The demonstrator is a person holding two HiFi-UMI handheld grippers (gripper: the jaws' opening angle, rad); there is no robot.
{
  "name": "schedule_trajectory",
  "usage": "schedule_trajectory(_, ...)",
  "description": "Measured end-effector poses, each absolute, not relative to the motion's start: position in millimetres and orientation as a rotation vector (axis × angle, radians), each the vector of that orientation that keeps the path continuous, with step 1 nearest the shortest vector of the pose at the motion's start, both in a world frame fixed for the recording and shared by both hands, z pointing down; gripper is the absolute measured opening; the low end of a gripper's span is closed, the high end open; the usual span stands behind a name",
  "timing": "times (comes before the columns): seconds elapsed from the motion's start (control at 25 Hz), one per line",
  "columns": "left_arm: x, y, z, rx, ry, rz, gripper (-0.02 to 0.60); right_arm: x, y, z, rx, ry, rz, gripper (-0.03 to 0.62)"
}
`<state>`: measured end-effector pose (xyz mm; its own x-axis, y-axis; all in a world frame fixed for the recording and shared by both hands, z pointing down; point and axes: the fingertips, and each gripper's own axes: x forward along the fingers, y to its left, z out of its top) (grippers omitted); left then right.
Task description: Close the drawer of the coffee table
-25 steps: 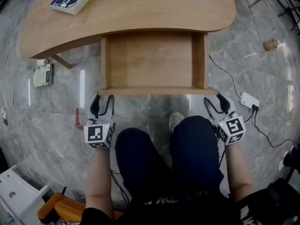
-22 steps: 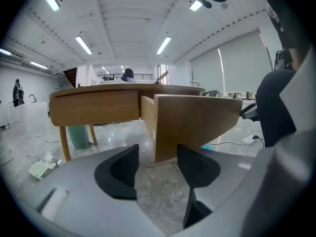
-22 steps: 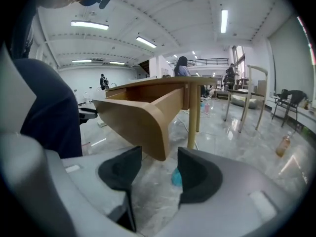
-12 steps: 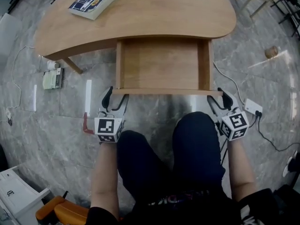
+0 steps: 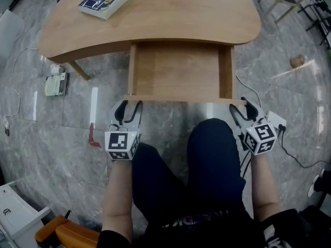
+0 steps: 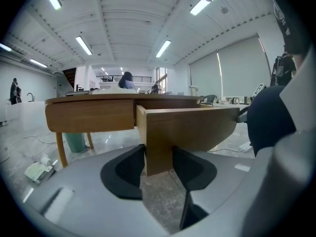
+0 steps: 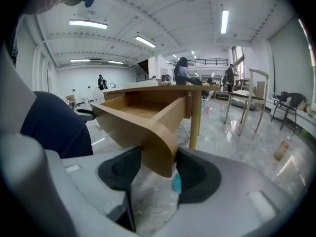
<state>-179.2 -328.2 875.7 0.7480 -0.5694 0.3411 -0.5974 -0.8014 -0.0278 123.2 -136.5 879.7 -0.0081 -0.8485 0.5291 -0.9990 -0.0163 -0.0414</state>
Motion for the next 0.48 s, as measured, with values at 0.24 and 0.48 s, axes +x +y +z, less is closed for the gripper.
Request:
schedule_trajectory(0.24, -171.1, -341.9, 851.0, 2.851, -1.005, 0.461, 0.187, 134.8, -153.6, 854.9, 1.937, -1.935, 0.558, 0.224)
schedule_trajectory(0.48, -153.9, -362.1, 851.9, 2.801, -1.078, 0.521, 0.187, 153.4, -177.0, 856.0, 1.956, -1.920, 0.563, 0.225)
